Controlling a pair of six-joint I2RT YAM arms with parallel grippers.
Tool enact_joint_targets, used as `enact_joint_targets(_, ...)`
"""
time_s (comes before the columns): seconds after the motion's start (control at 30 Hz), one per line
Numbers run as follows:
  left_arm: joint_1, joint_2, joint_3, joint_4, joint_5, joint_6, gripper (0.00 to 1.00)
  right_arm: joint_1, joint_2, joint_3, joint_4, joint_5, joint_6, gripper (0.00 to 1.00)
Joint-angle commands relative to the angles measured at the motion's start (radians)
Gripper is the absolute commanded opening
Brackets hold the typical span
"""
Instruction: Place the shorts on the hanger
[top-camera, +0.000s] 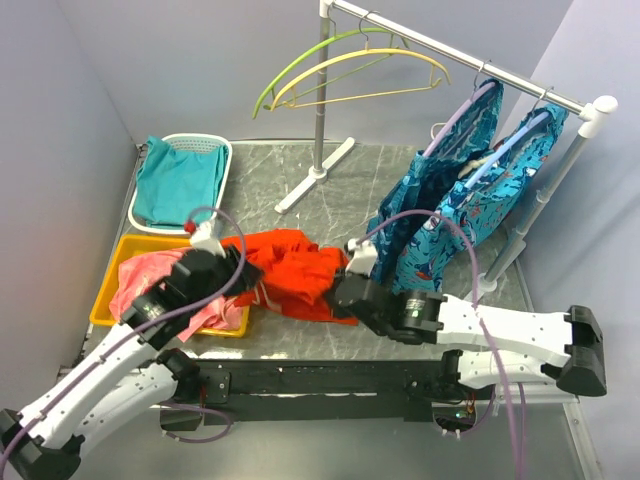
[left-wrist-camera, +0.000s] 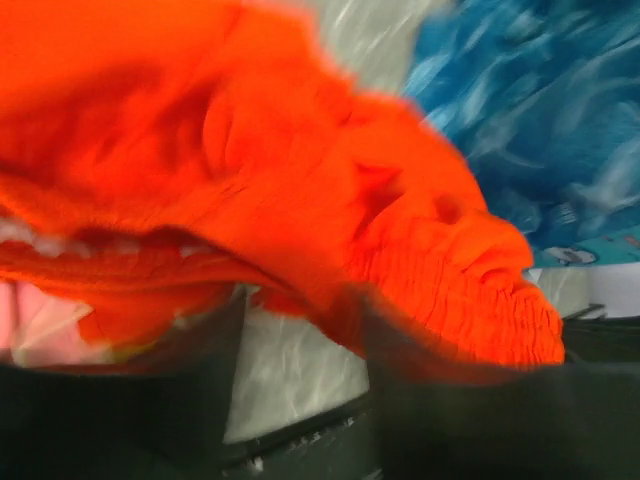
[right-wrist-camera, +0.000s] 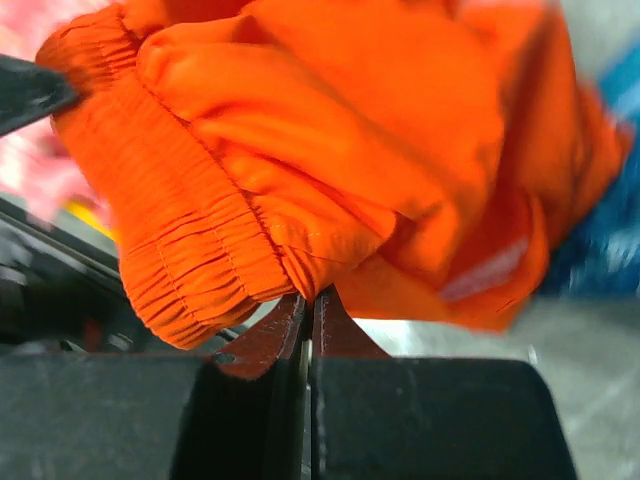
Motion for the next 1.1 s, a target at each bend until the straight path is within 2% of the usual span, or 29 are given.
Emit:
enact_joint_targets(0.0, 0.008, -0.099, -0.113, 0.058, 0.054, -0.079, 0.69, 0.022, 0.043, -0.074, 0.081, -0.050, 0.157, 0.01)
enact_joint_targets(0.07, 0.008, -0.135, -0.102, -0.024, -0.007, -0.122, 0.80, 0.041, 0.074, -0.077, 0.059, -0.016, 0.186, 0.02)
enact_joint_targets(0.1, 0.008, -0.141, -0.093, -0.061, -0.082, -0.137, 0.83, 0.041, 0.089, -0.081, 0.054, -0.016, 0.203, 0.02)
enact_joint_targets(0.13, 0.006, -0.145, -0.079, -0.149, -0.131, -0.183, 0.84, 0.041, 0.094, -0.083, 0.042, 0.002, 0.210, 0.02)
enact_joint_targets(0.23, 0.006, -0.148, -0.039, -0.259, -0.260, -0.271, 0.82, 0.041, 0.083, -0.083, -0.019, 0.047, 0.240, 0.03)
enact_joint_targets(0.27, 0.006, -0.148, -0.027, -0.270, -0.272, -0.277, 0.75, 0.041, 0.077, -0.078, -0.045, 0.084, 0.263, 0.03)
enact_joint_targets(0.4, 0.006, -0.106, 0.022, -0.342, -0.354, -0.325, 0.63, 0.038, 0.022, -0.069, -0.169, 0.154, 0.312, 0.02)
enact_joint_targets(0.43, 0.006, -0.075, 0.028, -0.356, -0.370, -0.347, 0.61, 0.038, 0.010, -0.068, -0.176, 0.161, 0.314, 0.02)
enact_joint_targets(0.6, 0.008, -0.038, 0.027, -0.439, -0.458, -0.427, 0.40, 0.035, -0.018, -0.074, -0.177, 0.167, 0.306, 0.02)
enact_joint_targets(0.63, 0.006, -0.046, 0.024, -0.445, -0.460, -0.458, 0.32, 0.035, -0.018, -0.074, -0.179, 0.165, 0.308, 0.02)
enact_joint_targets(0.67, 0.008, -0.052, 0.013, -0.449, -0.457, -0.472, 0.28, 0.035, -0.018, -0.072, -0.179, 0.167, 0.308, 0.02)
enact_joint_targets(0.73, 0.006, -0.069, 0.002, -0.485, -0.463, -0.539, 0.24, 0.033, -0.022, -0.068, -0.180, 0.170, 0.303, 0.02)
enact_joint_targets(0.87, 0.006, -0.098, -0.053, -0.534, -0.475, -0.645, 0.25, 0.032, -0.025, -0.039, -0.185, 0.174, 0.276, 0.02)
enact_joint_targets(1.07, 0.006, -0.076, -0.140, -0.466, -0.458, -0.710, 0.23, 0.024, -0.030, -0.011, -0.190, 0.181, 0.247, 0.03)
